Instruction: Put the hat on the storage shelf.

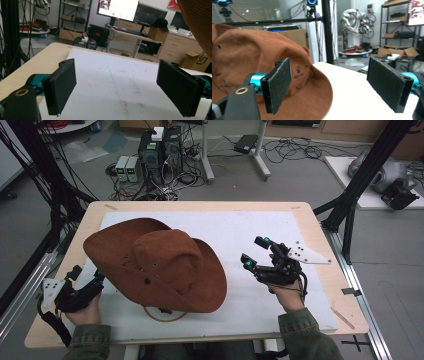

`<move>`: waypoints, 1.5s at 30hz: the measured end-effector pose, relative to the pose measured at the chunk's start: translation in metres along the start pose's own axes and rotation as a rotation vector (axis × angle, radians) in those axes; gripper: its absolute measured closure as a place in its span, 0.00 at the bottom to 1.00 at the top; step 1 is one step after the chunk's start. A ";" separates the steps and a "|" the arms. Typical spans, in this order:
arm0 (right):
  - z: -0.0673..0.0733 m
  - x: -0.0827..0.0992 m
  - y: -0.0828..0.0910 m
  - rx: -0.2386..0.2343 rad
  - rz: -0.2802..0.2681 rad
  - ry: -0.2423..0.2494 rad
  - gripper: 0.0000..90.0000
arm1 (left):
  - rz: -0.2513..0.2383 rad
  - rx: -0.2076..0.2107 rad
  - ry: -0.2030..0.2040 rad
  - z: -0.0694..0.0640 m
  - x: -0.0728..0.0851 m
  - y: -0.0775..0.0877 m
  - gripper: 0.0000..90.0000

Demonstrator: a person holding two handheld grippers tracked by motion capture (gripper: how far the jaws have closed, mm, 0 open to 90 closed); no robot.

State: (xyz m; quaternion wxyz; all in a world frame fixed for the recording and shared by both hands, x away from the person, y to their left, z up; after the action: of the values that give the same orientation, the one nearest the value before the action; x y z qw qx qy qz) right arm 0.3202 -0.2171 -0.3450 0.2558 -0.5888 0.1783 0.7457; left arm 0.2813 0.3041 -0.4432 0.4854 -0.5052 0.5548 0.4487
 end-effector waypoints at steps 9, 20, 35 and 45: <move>-0.016 0.020 0.031 0.315 0.006 0.090 0.19 | -0.002 -0.005 -0.001 0.001 0.000 0.001 0.18; -0.040 0.045 0.072 0.563 -0.040 0.055 0.19 | 0.003 0.000 -0.002 -0.001 0.000 -0.001 0.18; -0.066 0.069 0.089 0.779 -0.071 0.052 0.20 | 0.005 0.004 -0.020 -0.004 0.000 0.000 0.18; -0.079 0.075 0.089 0.802 -0.049 0.032 0.20 | 0.006 -0.002 -0.021 -0.003 0.001 0.000 0.18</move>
State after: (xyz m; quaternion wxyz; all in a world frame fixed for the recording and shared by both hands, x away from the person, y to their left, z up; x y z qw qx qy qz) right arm 0.3171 -0.3205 -0.4404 0.4800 -0.4580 0.4453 0.6013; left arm 0.2813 0.3011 -0.4434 0.4893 -0.4991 0.5510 0.4560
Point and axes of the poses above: each handheld gripper's, and its own axes: y roughly backward along the jaws, x roughly out of its underside, z roughly to its left, the point moved 3 cm from there along -y, roughly forward along the jaws, and after that the axes turned 7 degrees about -y, right-handed, at the moved point
